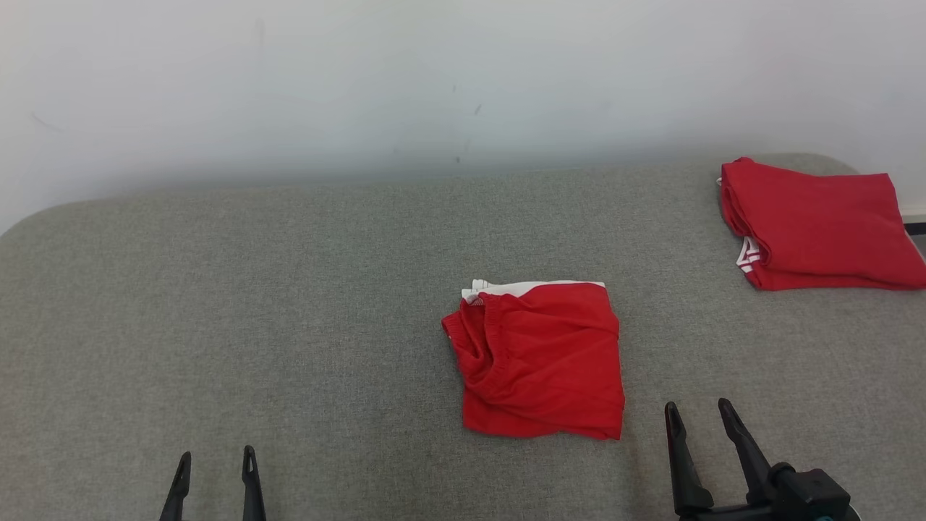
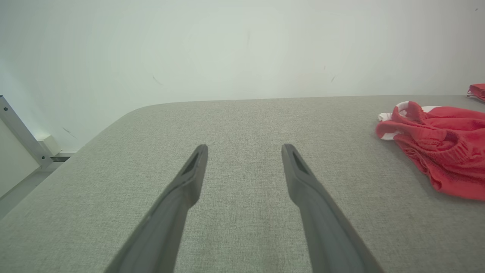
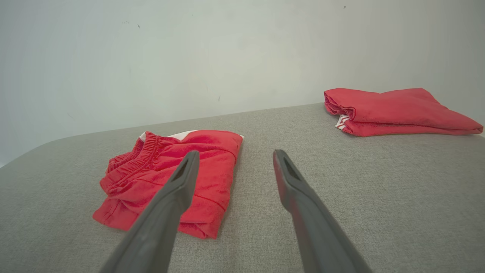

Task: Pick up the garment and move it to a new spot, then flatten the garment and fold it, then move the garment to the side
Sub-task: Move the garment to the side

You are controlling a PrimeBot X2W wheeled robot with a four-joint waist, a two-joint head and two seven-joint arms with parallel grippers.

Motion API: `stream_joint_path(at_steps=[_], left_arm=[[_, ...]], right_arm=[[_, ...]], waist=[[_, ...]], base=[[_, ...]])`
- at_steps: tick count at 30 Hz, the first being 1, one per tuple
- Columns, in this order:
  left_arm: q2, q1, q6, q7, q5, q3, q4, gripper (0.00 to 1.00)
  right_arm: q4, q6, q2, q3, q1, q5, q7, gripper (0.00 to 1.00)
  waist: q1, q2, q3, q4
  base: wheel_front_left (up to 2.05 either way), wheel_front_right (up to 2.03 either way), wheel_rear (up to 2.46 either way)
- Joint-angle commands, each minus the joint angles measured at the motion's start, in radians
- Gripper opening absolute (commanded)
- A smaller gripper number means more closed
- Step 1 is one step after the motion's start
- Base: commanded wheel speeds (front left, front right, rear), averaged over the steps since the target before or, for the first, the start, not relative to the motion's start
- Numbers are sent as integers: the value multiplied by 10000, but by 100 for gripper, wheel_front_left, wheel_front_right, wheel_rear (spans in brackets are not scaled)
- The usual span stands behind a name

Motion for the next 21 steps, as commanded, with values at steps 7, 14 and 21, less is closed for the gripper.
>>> stream_joint_path(at_steps=[7,14,21], left_arm=[[-12,76,-29,-31,54,52,45,100],[-12,105,-59,-31,104,77,60,100],[-12,157,-81,-31,148,72,46,100]], right_arm=[[31,18,25,35,44,-61,-36,100],[53,18,26,47,52,-35,-36,100],[90,18,29,44,72,-21,-36,100]], waist=[[0,0,17,24],[0,0,-11,30],[0,0,-50,26]], base=[[0,0,0],[0,0,0],[0,0,0]])
